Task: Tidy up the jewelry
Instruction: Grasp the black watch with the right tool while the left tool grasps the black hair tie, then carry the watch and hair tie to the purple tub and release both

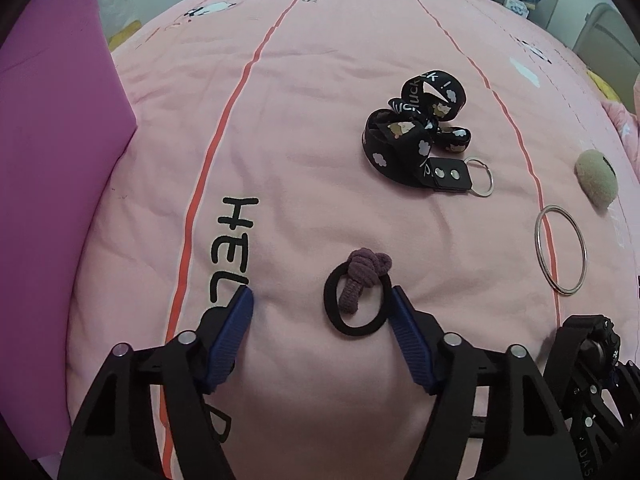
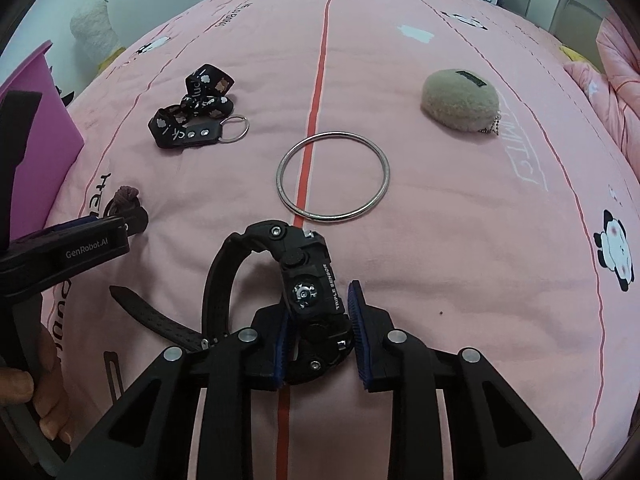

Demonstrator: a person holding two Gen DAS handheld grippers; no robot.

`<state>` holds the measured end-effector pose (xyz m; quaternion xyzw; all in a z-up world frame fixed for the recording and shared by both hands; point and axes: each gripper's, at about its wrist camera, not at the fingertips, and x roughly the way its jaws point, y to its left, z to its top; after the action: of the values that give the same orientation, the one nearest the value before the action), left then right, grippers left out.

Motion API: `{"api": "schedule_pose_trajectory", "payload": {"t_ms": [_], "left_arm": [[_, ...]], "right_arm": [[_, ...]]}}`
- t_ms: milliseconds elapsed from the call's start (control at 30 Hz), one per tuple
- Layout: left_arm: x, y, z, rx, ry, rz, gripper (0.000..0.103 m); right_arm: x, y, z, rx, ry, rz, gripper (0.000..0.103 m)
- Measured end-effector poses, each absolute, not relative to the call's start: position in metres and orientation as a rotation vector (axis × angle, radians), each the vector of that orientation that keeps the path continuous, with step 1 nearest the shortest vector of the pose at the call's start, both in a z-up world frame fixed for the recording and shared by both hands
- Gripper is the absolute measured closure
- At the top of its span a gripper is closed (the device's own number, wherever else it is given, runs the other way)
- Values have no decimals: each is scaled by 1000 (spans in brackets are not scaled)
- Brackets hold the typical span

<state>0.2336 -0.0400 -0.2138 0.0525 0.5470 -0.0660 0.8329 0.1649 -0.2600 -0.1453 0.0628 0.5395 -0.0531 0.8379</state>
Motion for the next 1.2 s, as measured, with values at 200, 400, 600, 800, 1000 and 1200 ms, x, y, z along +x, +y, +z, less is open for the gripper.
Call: {"api": "schedule_pose_trajectory", "payload": {"t_ms": [200, 400, 600, 800, 1000, 1200], "left_arm": [[223, -32, -199, 48, 1157, -190, 97], [205, -18, -177, -38, 1149, -232, 98], [177, -6, -151, -70, 1121, -267, 98], [142, -2, -111, -44, 1052, -274, 98], [115, 15, -68, -44, 993, -258, 98], [94, 45, -24, -73, 925, -261, 98]], "right_arm": [[152, -266, -140, 175, 1130, -104, 77], [134, -277, -132, 258, 1130, -84, 78], [110, -281, -113, 265, 1106, -83, 77], [87, -278, -83, 259, 1056, -68, 77], [71, -268, -41, 245, 977, -39, 77], [67, -239, 0, 239, 901, 34, 77]]}}
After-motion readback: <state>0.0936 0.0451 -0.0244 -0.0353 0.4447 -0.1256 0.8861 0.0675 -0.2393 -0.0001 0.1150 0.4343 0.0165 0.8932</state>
